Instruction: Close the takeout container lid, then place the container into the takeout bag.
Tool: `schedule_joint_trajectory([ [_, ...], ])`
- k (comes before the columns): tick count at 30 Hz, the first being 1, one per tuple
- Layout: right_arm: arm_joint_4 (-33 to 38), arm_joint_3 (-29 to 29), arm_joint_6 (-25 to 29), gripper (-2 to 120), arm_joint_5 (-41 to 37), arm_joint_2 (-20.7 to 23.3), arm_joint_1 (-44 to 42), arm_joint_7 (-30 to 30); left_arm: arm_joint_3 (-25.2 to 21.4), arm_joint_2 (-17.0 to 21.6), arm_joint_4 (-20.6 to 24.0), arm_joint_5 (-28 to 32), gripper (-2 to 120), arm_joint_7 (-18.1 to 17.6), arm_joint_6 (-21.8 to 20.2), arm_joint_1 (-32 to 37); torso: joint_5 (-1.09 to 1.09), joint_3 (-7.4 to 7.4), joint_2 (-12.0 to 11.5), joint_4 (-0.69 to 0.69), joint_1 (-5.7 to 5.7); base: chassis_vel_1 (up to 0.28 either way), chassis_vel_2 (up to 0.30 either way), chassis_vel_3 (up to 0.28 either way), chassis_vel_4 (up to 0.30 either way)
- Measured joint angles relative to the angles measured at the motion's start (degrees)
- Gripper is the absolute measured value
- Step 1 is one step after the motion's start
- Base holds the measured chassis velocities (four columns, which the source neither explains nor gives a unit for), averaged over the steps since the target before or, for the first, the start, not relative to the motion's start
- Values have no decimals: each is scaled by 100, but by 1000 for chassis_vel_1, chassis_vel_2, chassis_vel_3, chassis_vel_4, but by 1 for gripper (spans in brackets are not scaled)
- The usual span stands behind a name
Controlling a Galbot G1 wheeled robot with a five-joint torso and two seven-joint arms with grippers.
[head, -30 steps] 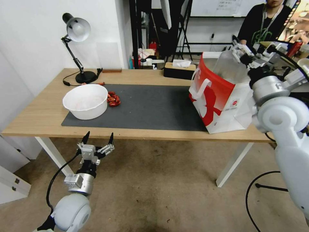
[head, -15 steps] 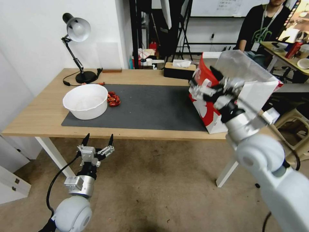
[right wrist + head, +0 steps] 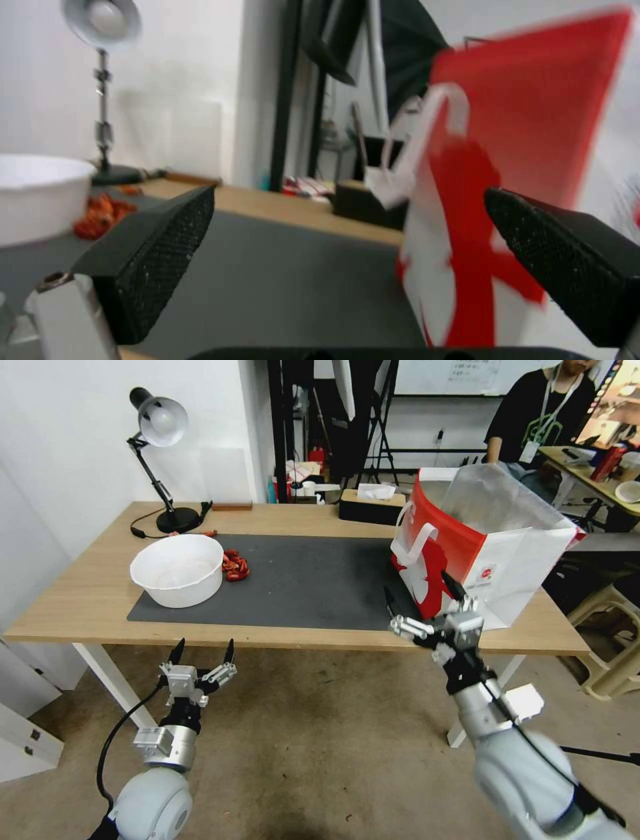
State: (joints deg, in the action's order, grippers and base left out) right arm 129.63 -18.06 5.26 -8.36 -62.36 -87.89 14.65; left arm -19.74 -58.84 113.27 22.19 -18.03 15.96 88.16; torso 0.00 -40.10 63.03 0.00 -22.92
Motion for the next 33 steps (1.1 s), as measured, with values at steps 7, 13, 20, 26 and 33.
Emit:
schedule_joint_trajectory([
  [7, -449, 228, 360, 100, 522, -302, -495, 536, 42, -4, -14, -3, 100, 1, -22, -37, 0, 0, 0, 0, 0, 0, 0, 0, 0],
  [13, -721, 290, 520, 100, 555, -413, -568, 708, 61, -14, -23, -3, 100, 1, -35, -38, 0, 0, 0, 0, 0, 0, 0, 0, 0],
  [20, -927, 382, 552, 100, 485, -529, -523, 806, 64, -28, -78, -3, 100, 8, -11, -20, 0, -1, -1, 0, 0, 0, 0, 0, 0],
  [26, -935, 394, 552, 100, 464, -536, -510, 814, 62, -30, -82, -4, 100, 15, 0, -6, 0, -1, -1, 0, 0, 0, 0, 0, 0],
  [33, -933, 394, 545, 100, 453, -532, -503, 811, 59, -29, -82, -5, 100, 17, 3, -5, 0, -1, -1, 0, 0, 0, 0, 0, 0],
])
